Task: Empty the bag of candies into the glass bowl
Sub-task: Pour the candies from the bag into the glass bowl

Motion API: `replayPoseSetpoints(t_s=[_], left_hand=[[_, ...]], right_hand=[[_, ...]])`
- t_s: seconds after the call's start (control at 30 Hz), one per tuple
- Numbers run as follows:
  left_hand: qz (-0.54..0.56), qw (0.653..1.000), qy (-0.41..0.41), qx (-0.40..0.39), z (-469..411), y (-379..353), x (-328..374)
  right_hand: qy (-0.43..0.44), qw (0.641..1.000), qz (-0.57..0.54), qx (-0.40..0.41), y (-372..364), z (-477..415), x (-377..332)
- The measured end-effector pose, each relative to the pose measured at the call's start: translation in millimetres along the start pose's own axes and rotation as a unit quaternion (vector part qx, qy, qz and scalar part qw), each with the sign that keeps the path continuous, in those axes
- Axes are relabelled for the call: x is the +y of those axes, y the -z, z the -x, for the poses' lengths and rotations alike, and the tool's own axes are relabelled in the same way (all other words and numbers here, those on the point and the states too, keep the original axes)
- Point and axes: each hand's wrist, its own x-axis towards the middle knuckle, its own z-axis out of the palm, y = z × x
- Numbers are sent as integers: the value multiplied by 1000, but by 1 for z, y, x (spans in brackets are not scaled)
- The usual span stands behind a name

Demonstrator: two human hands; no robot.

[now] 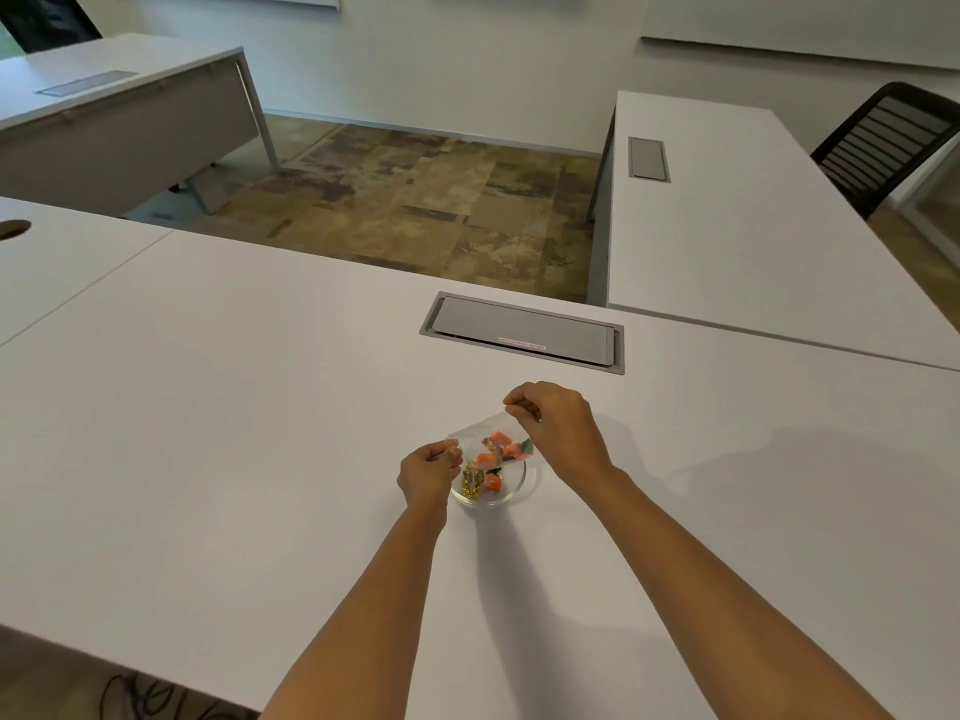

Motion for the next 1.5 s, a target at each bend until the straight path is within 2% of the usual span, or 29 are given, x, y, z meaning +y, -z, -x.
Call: replayPoseSetpoints(t_s=[0.23, 0.63, 0.73, 0.87, 1.1, 1.37, 1.5], left_hand=[[20, 1000, 14, -1, 0, 0, -4], [36, 999, 2, -20, -1, 2, 2], [45, 999, -8, -22, 1, 1, 8], [70, 995, -61, -37, 9, -1, 18], [104, 986, -103, -76, 20, -5, 24], [9, 988, -101, -116, 23, 9, 9], [-32, 988, -114, -101, 28, 16, -1]], right_hand=[[58, 998, 10, -5, -5, -3, -16], [54, 998, -23, 31, 0, -2, -19], [15, 996, -58, 61, 4, -3, -16], [-84, 982, -139, 99, 12, -3, -5], [-271, 910, -297, 100, 2, 21, 14], [-345, 856, -358, 139, -16, 49, 25], [-360, 858, -342, 131, -23, 65, 27]])
